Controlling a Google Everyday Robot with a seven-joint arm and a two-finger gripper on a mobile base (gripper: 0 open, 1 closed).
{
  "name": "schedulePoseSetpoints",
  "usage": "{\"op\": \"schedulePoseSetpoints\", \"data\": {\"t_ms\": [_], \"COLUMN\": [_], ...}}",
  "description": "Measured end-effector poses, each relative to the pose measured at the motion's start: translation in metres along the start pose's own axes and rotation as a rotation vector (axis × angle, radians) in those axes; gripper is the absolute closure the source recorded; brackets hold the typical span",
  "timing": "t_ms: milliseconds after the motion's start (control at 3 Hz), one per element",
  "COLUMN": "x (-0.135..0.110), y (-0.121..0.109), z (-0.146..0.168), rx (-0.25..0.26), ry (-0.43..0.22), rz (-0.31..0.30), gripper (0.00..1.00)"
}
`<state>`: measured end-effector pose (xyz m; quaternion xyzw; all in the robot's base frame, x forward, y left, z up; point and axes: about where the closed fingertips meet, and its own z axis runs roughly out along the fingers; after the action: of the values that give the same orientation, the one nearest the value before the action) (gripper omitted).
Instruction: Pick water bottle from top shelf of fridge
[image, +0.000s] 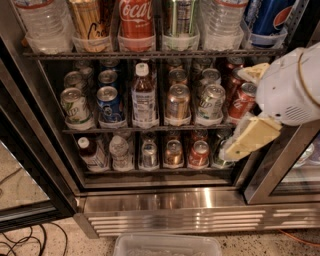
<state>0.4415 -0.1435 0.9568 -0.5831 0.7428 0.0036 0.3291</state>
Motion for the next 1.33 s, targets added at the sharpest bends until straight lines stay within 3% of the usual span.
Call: {"op": "schedulePoseSetpoints", "data": {"t_ms": [333,1000,1333], "x": [-0.016,-0.040,-0.051], "y": [0.003,-0.025,-0.029], "z": [0.005,-0.014,-0.021], "rx": [0.089,0.357,0.378], "ry": [-0.128,-0.324,-0.367], "rz": [0.041,0.075,0.079], "gripper": [0.00,0.00,0.00]}}
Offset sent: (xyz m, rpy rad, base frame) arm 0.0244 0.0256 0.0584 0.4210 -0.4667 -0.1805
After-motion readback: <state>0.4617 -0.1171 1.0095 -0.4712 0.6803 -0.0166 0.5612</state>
